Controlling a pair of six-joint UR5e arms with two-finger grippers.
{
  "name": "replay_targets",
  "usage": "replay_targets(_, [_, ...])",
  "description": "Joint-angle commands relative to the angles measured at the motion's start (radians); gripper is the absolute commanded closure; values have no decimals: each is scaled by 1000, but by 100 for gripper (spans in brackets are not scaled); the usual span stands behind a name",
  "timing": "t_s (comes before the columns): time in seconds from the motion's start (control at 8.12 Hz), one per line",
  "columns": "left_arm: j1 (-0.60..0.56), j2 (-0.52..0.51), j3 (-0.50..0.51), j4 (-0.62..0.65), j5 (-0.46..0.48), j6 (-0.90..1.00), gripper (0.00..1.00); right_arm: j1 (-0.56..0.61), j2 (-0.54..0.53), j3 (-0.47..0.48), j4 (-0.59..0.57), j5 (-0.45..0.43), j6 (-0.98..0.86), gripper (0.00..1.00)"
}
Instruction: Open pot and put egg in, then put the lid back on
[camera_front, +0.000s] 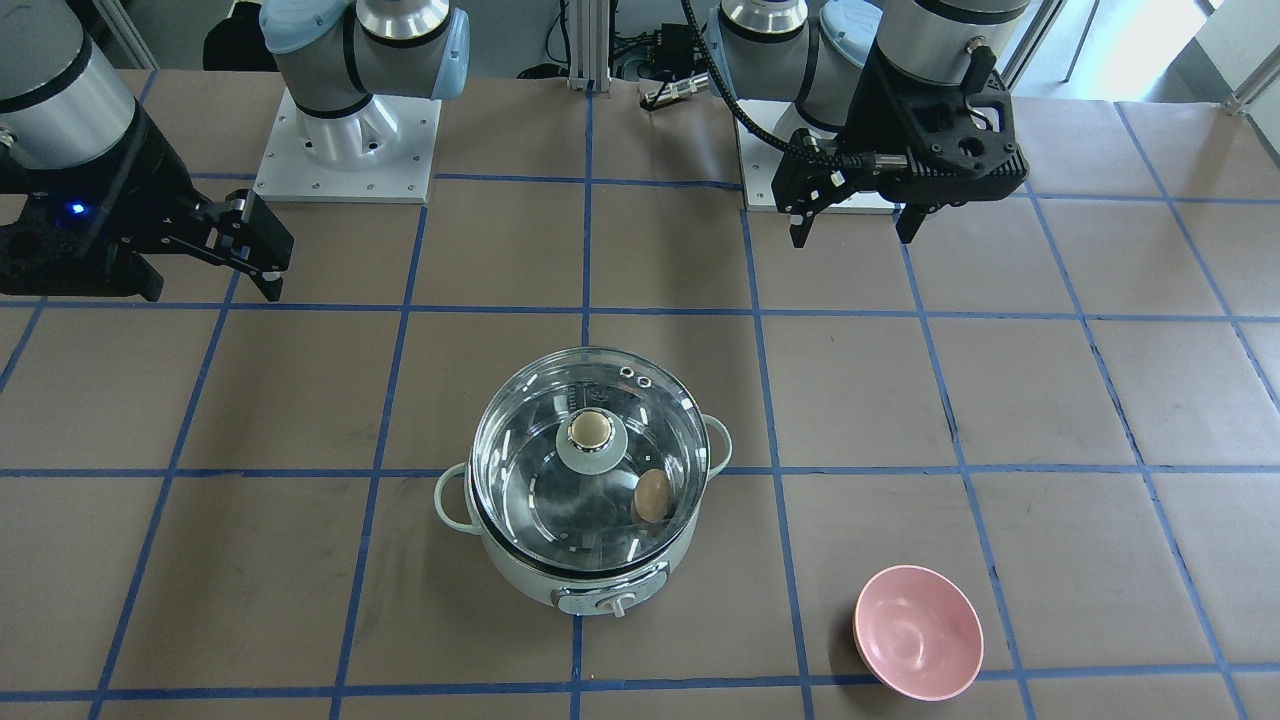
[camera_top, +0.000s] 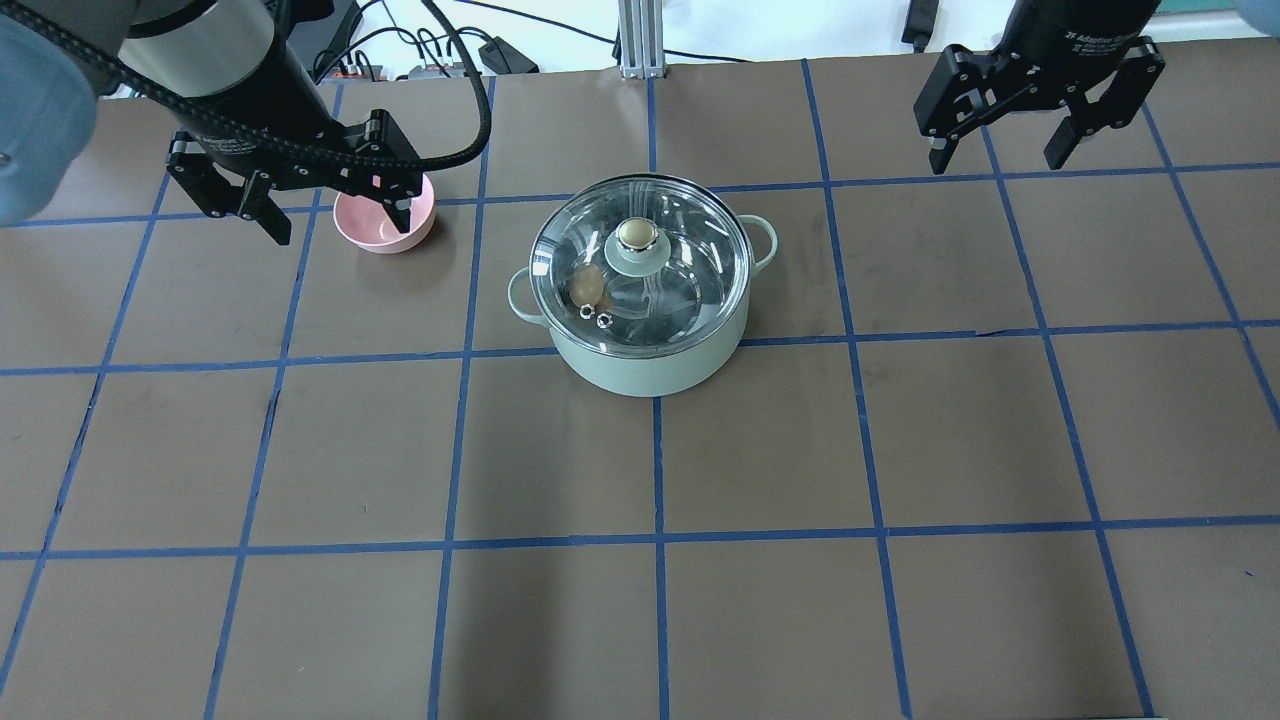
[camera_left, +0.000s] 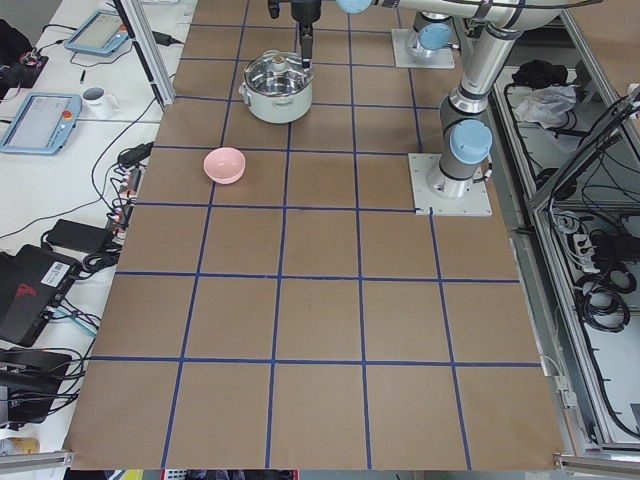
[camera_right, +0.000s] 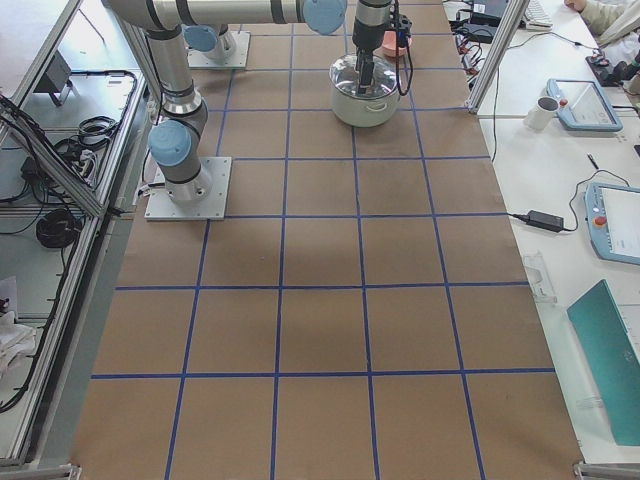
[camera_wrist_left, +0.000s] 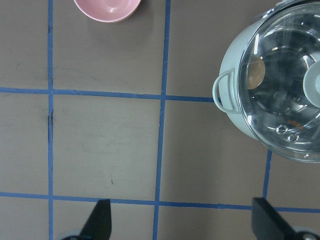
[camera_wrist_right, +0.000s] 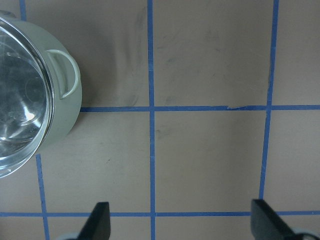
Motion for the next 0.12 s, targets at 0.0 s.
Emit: replay_targets(0.0, [0,0,0,1,0,0,0,1,-4,6,-5,-7,0,0])
